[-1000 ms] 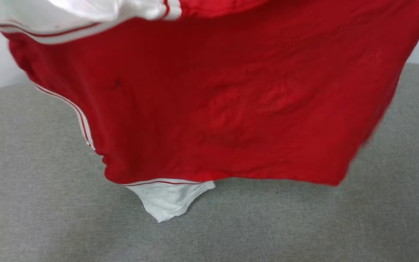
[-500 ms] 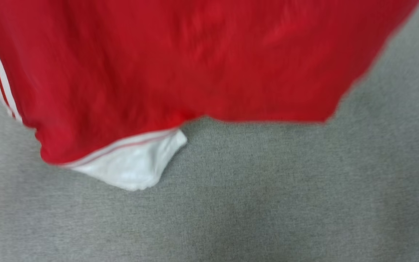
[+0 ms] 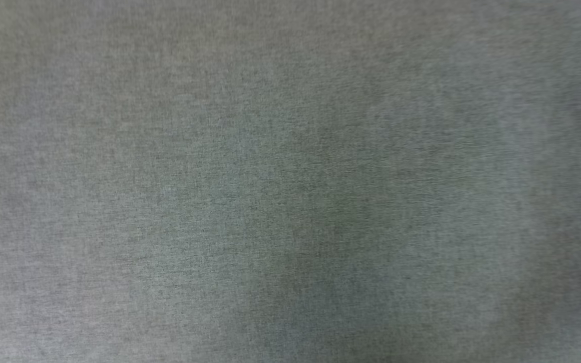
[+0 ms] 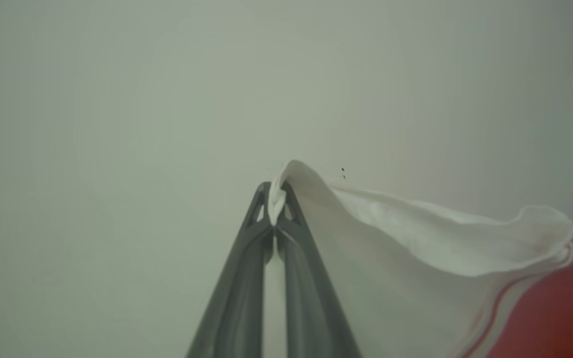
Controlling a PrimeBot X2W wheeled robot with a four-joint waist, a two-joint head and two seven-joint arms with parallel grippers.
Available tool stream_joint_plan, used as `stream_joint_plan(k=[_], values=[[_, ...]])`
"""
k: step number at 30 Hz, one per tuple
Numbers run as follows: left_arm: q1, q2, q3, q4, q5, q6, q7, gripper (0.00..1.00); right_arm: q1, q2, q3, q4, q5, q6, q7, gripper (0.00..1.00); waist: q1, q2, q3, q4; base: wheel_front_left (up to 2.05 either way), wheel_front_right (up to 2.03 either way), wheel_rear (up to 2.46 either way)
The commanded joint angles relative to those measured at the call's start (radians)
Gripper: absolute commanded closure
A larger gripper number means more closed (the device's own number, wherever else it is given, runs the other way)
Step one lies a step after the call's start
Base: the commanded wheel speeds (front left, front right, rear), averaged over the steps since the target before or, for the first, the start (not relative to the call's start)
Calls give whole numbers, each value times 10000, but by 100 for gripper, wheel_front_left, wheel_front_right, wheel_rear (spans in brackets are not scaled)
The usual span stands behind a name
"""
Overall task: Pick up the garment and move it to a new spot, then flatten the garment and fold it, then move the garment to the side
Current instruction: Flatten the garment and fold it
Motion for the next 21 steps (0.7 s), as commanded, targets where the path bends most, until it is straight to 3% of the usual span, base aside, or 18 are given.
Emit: stream_joint_plan(k=[1, 4, 11, 16, 21], values=[[-96, -96, -107, 254, -63, -21, -112, 100, -103, 134, -29, 283, -84, -7, -179, 100, -2, -1, 220, 128, 0, 0, 0], [7, -235, -405, 844, -170, -34, -453, 100, -36, 257, 189, 982, -278, -7, -516, 100, -2, -1, 433, 279, 0, 0, 0], [1376, -450, -1017, 1452, -463, -55, -1226, 100, 859, -129, 970, 1843, -79, -7, -1201, 100, -2, -1, 690, 747, 0, 0, 0], [3507, -843, -1481, 1536, -671, 113, -1613, 100, 2082, -427, 1519, 2367, 155, -7, -1701, 100, -2, -1, 279, 1063, 0, 0, 0], [6068, -1008, -1957, 1063, -812, 576, -1760, 100, 3431, -653, 2371, 2523, 625, -7, -2157, 100, -2, -1, -440, 1162, 0, 0, 0]])
